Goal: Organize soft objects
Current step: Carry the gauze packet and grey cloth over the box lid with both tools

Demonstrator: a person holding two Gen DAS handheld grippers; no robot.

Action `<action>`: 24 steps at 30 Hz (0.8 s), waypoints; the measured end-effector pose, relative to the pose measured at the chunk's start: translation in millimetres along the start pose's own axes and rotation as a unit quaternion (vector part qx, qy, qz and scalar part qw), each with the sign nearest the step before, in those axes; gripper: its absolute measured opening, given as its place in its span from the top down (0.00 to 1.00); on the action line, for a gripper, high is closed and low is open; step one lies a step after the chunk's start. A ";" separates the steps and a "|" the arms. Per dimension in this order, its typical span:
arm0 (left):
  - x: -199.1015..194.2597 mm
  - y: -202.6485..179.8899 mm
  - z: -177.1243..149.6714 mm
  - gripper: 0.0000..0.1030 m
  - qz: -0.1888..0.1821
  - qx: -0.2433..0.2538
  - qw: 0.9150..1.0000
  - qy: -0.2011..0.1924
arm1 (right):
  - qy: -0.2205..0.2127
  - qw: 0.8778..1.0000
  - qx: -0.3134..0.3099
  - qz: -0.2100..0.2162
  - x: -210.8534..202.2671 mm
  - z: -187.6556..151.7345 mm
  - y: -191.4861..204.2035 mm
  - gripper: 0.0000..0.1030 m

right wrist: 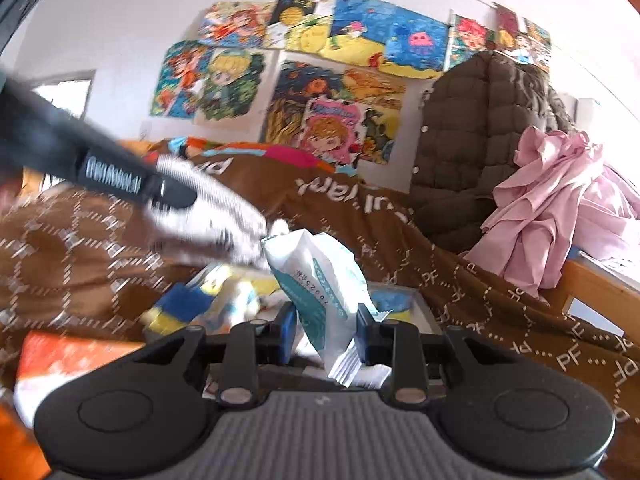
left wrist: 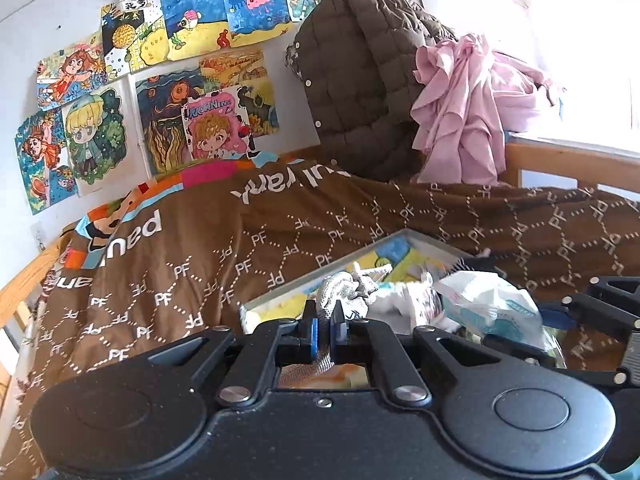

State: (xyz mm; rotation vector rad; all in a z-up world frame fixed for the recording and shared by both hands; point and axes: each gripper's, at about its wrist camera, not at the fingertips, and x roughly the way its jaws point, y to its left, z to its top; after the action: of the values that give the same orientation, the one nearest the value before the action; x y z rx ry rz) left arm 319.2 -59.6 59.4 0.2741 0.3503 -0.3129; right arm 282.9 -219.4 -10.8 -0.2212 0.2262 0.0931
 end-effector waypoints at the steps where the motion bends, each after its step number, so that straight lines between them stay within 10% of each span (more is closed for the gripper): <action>1: 8.9 -0.3 2.3 0.96 -0.001 -0.004 1.000 -0.002 | -0.001 1.000 0.002 -0.003 7.5 1.4 -4.6 0.67; 15: 139.5 -11.9 -1.3 0.96 -0.039 -0.096 0.994 -0.039 | 0.065 0.977 0.205 -0.011 95.9 -20.5 -86.5 0.67; 24: 180.0 -20.5 -16.8 0.96 -0.048 -0.102 0.993 -0.020 | 0.076 0.979 0.190 -0.018 110.9 -29.7 -70.3 0.66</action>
State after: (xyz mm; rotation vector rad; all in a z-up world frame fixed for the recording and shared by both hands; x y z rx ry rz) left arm 467.8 -118.2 -27.5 0.0500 0.3530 -0.3730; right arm 392.4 -287.1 -50.2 0.1492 0.3866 -0.0037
